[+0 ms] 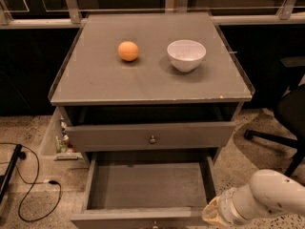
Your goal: Close middle drawer
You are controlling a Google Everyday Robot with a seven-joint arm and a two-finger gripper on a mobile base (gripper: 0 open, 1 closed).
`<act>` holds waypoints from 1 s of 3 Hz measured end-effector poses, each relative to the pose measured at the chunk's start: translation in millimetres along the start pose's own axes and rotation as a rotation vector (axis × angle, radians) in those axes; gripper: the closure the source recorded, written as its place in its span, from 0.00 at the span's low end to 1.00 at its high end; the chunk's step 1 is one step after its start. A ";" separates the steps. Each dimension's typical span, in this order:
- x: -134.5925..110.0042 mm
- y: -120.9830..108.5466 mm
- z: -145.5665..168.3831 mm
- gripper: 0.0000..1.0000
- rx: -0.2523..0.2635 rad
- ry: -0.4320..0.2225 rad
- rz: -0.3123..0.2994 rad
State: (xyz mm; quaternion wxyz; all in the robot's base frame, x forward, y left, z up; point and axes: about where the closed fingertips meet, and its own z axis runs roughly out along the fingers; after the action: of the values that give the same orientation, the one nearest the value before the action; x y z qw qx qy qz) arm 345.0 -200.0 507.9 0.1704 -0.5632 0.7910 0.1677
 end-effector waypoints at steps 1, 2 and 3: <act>16.4 -1.1 15.7 1.00 0.036 -0.041 0.017; 32.8 -7.2 41.0 1.00 0.081 -0.117 0.026; 42.3 -14.3 62.2 1.00 0.104 -0.180 0.023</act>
Offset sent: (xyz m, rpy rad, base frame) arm 0.0020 -0.0173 -0.0971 0.1755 -0.1666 -0.1098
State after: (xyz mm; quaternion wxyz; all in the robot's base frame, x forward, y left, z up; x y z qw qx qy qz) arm 350.6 -211.2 432.4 0.2679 -0.5270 0.7866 0.1783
